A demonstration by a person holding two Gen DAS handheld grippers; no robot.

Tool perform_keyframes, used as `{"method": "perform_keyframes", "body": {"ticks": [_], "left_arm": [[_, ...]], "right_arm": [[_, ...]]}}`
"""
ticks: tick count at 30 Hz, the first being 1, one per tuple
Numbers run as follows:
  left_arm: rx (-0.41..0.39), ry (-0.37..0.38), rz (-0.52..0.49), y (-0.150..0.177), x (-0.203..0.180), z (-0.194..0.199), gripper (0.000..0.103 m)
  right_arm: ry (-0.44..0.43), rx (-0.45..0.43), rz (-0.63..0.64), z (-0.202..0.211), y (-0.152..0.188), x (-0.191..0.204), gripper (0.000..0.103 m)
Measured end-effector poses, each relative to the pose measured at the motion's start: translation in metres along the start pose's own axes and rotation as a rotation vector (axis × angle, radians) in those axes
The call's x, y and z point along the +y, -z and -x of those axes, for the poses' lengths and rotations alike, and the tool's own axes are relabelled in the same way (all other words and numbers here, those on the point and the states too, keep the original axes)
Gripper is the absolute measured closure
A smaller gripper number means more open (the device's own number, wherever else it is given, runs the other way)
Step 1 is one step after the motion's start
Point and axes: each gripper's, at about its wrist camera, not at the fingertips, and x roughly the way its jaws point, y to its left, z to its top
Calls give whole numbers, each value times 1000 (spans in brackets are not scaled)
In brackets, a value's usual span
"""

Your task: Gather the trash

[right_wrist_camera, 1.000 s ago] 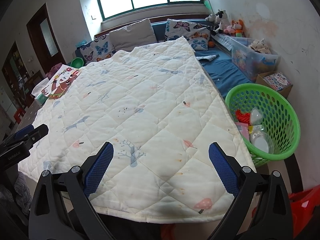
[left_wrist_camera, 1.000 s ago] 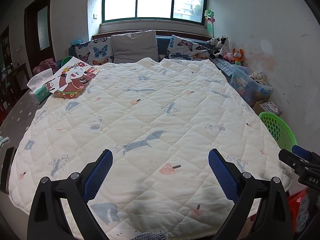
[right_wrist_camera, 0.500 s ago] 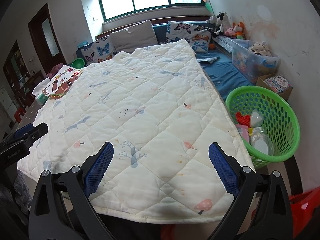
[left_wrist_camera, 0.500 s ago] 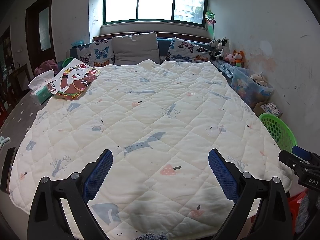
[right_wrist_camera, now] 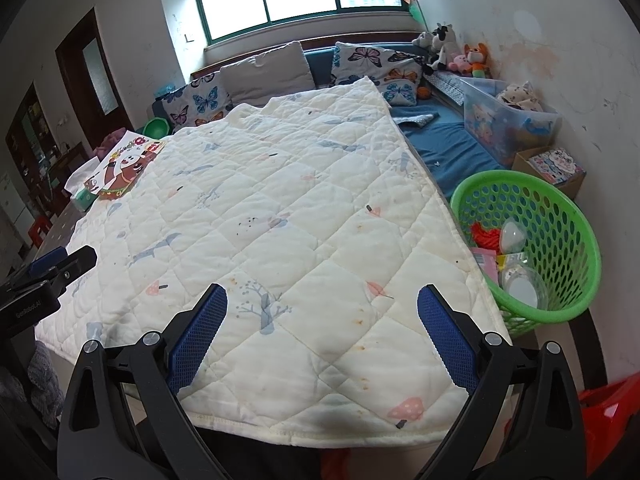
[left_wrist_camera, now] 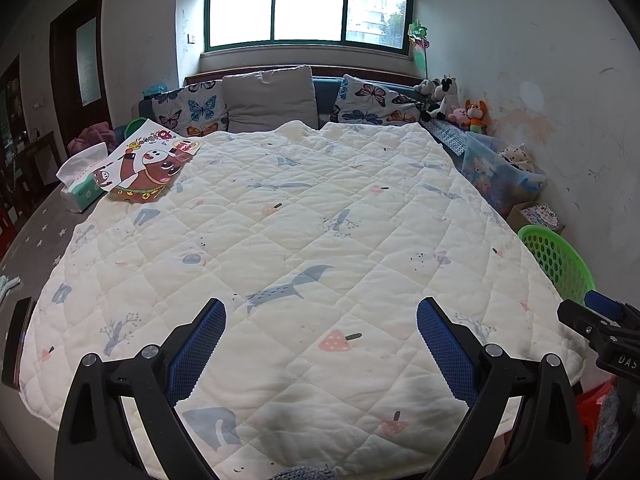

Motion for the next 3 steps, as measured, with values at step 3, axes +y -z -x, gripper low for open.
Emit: {"method": "perform_keyframes", "body": {"ticks": [3], "left_arm": [[0, -5, 1, 1, 0, 0, 10]], "right_arm": [[-1, 1, 0, 0, 0, -1, 8]]}}
